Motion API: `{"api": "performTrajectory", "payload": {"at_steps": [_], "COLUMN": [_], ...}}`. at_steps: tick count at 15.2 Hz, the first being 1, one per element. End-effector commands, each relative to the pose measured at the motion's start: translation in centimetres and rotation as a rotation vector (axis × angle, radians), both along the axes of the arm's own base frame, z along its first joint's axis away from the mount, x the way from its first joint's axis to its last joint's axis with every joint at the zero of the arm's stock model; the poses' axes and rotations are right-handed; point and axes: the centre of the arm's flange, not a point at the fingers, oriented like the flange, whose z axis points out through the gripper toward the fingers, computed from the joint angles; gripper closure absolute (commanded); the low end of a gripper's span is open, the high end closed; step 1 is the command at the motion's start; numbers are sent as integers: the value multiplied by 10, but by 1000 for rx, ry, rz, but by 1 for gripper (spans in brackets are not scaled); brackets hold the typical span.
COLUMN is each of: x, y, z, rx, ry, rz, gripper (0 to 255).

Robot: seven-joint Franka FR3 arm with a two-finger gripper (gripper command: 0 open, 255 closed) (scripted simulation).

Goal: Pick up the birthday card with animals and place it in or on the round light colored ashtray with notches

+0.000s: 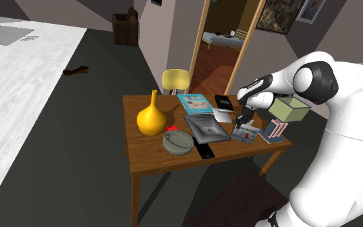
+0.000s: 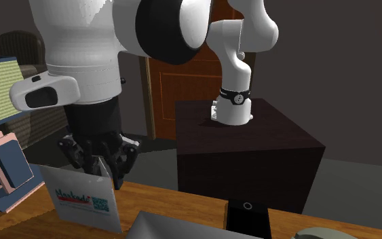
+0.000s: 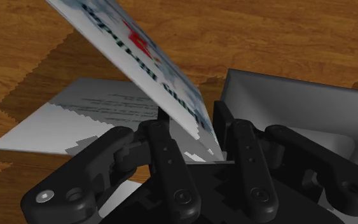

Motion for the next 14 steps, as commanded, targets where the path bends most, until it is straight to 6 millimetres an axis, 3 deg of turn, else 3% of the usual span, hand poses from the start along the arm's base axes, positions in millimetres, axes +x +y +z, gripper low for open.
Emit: {"api": "performTrajectory", "payload": {"at_steps": [1,3,14], "x": [-1,0,0], "y": [1,1,1], "z": [-2,-2,56], "rx": [2,2,2], "ry": [3,3,3], "rz": [0,0,0], "gripper": [255,255,255]}}
